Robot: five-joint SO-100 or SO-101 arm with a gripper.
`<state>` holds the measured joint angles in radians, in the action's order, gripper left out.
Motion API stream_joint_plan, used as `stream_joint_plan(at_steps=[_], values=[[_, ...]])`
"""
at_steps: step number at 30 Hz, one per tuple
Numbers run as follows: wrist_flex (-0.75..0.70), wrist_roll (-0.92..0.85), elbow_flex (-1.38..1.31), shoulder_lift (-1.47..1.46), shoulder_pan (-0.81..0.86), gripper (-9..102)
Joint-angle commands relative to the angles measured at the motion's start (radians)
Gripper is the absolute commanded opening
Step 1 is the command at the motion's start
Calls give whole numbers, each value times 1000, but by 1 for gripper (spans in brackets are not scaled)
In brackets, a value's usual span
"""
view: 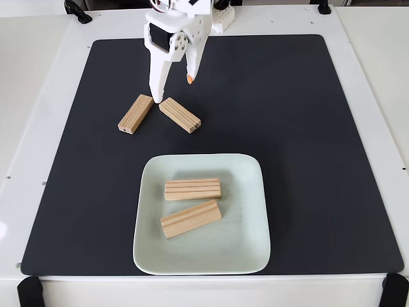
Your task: Pick up the wooden block and place them on the plate.
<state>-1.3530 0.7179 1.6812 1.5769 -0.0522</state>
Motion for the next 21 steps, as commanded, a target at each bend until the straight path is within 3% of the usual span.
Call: stream_joint_plan(at_steps=[1, 21], values=[[43, 2, -17, -12, 5, 33], [127, 2, -17, -117, 2, 33]])
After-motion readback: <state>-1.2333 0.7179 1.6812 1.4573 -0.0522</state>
